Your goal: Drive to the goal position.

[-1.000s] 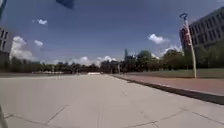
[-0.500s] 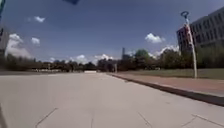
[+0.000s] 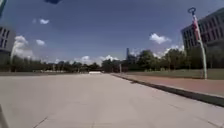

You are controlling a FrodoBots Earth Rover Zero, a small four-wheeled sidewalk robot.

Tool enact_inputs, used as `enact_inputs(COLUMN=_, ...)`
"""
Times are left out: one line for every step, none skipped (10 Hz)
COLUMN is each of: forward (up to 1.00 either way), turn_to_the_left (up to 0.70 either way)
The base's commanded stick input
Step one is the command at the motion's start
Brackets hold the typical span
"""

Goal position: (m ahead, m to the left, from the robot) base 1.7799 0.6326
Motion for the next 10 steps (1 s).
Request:
enact_inputs(forward=0.7, turn_to_the_left=0.11)
enact_inputs(forward=0.7, turn_to_the_left=0.11)
enact_inputs(forward=0.7, turn_to_the_left=-0.13)
enact_inputs(forward=0.7, turn_to_the_left=-0.24)
enact_inputs(forward=0.7, turn_to_the_left=-0.24)
enact_inputs(forward=0.7, turn_to_the_left=-0.24)
enact_inputs(forward=0.7, turn_to_the_left=0.05)
enact_inputs(forward=0.7, turn_to_the_left=0.11)
enact_inputs(forward=0.7, turn_to_the_left=0.12)
enact_inputs(forward=0.7, turn_to_the_left=0.12)
